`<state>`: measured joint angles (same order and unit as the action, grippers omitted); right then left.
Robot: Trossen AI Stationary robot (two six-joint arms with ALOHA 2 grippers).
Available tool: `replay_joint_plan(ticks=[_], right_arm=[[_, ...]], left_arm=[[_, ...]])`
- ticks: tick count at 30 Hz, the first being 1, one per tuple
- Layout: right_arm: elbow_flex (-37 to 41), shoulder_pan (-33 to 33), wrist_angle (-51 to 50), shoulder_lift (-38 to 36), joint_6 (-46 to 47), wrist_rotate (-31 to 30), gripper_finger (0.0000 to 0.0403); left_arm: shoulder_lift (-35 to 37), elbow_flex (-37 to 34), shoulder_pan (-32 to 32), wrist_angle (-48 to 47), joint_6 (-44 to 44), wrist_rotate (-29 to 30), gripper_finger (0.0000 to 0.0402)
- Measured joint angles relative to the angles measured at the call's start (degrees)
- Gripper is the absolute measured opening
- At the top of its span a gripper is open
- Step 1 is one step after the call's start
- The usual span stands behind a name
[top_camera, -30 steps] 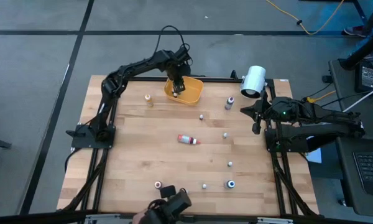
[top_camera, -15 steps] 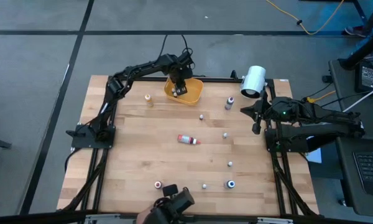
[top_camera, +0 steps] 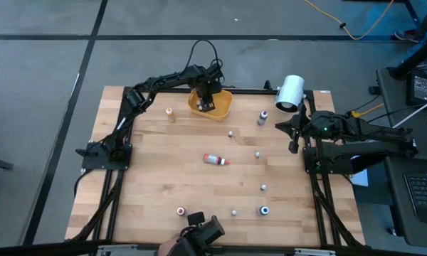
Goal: Pick & Place food coloring
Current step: Put the small blue food coloring bottle into the bin, then put the small red food coloring bottle into the bin
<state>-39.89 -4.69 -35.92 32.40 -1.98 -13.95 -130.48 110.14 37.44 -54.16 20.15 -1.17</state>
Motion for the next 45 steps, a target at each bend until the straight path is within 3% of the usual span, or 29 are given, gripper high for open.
replay_joint_plan(ticks=[28,40,45], right_arm=[[0.0,0.0,0.0,0.0,0.0,0.0,0.0030],[0.0,0.0,0.0,0.0,0.1,0.0,0.0030],[0.0,0.0,0.0,0.0,0.2,0.0,0.0030]], left_arm=[[-1.5,0.5,-0.3,-0.5,-0.4,3.4,0.0112],[-1.3,8.4,-0.3,-3.7,0.0,3.2,0.0145],[-1.2,15.1,-0.6,-10.2,-0.8,1.3,0.0150]])
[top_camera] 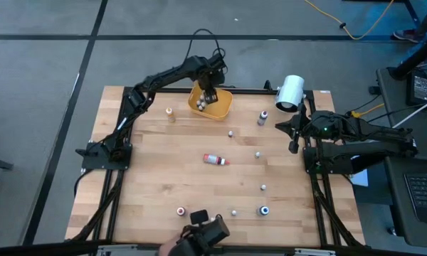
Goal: Pick & Place food coloring
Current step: Put the small red food coloring bottle into the bin
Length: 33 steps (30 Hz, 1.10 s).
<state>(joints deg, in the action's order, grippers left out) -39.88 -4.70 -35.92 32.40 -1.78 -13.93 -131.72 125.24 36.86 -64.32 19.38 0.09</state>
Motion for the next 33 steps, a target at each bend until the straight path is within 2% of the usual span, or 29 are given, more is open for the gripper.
replay_joint_plan(ticks=[5,13,21,33], right_arm=[[0.0,0.0,0.0,0.0,-0.2,0.0,0.0030],[0.0,0.0,0.0,0.0,-0.2,0.0,0.0030],[0.0,0.0,0.0,0.0,0.2,0.0,0.0030],[0.0,0.0,0.0,0.0,-0.3,0.0,0.0030]], left_arm=[[0.1,9.4,-1.6,-8.5,0.9,-5.8,0.0146],[6.4,8.2,-5.6,-13.5,3.5,-16.6,0.0138],[10.0,8.2,-9.9,-14.3,5.1,-16.8,0.0136],[9.1,8.2,-16.7,-14.5,8.4,-14.9,0.0138]])
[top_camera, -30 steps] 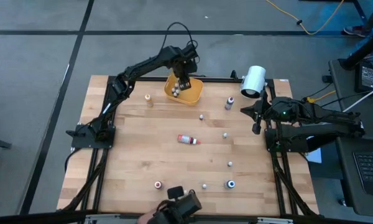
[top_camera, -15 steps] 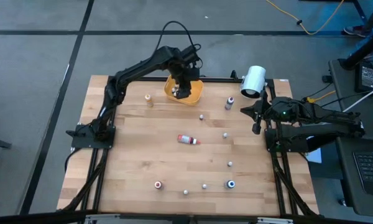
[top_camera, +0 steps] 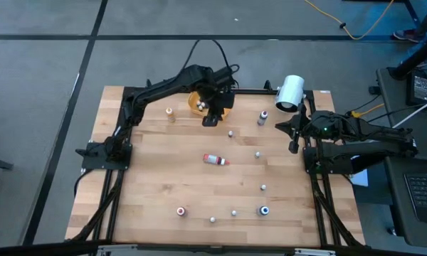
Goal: Pick & Place food coloring
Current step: Put the small red food coloring bottle into the bin
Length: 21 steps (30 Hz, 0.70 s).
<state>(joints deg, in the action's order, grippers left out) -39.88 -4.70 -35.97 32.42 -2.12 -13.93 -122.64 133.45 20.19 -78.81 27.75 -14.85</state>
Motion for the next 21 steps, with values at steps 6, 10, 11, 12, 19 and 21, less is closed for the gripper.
replay_joint_plan(ticks=[6,10,11,12,19,21], right_arm=[[0.0,0.0,0.0,0.0,-1.4,0.0,0.0030],[0.0,0.0,0.0,0.0,-2.9,0.0,0.0030],[0.0,0.0,0.0,0.0,-2.9,0.0,0.0030],[0.0,0.0,0.0,0.0,-2.9,0.0,0.0030],[0.0,0.0,0.0,0.0,-3.1,0.0,0.0030],[0.0,0.0,0.0,0.0,-3.9,0.0,0.0030]], left_arm=[[-3.1,0.0,-1.4,3.4,-2.2,0.2,0.0144],[-5.8,0.0,-1.5,7.3,-5.7,2.8,0.0154],[-6.3,0.0,-1.5,7.6,-6.2,3.5,0.0158],[-6.8,0.0,-1.6,7.8,-6.5,4.3,0.0162],[-10.2,0.0,-2.5,7.6,-9.6,4.9,0.0207],[-10.9,0.0,-2.9,7.7,-9.6,5.4,0.0222]])
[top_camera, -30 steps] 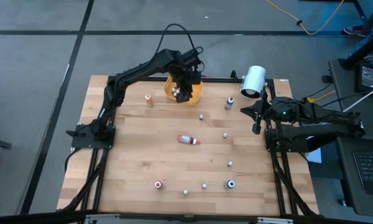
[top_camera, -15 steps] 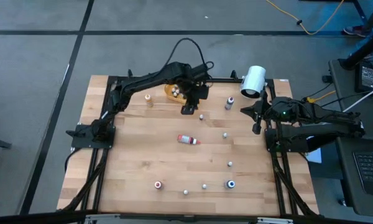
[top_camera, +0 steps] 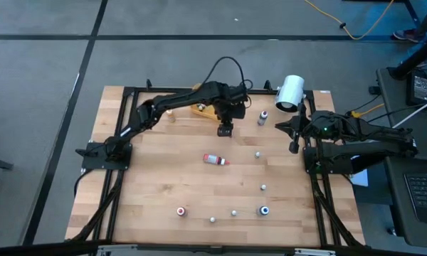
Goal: Pick & Place food coloring
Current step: Put the small red food coloring bottle into the bin
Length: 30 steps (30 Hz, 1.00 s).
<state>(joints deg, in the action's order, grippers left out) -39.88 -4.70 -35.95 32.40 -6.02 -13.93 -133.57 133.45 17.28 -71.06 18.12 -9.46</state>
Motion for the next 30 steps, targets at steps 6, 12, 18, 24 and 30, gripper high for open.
replay_joint_plan(ticks=[6,12,18,24,30], right_arm=[[0.0,0.0,0.0,0.0,-0.5,0.0,0.0030],[0.0,0.0,-0.3,0.0,-0.5,0.0,0.0030],[0.0,0.0,-0.4,0.0,-0.4,0.0,0.0030],[0.0,0.0,-0.4,0.0,-0.4,0.0,0.0030],[0.0,0.0,-0.4,0.0,-0.4,0.0,0.0030]], left_arm=[[-2.7,-0.1,-1.6,0.6,1.1,4.7,0.0249],[-6.5,-0.1,-2.2,0.8,1.6,4.9,0.0251],[-9.2,-0.1,-2.3,2.6,2.6,6.9,0.0251],[-9.8,0.0,-2.3,5.3,3.1,7.0,0.0251],[-10.0,-0.1,-2.2,5.5,4.3,6.9,0.0251]])
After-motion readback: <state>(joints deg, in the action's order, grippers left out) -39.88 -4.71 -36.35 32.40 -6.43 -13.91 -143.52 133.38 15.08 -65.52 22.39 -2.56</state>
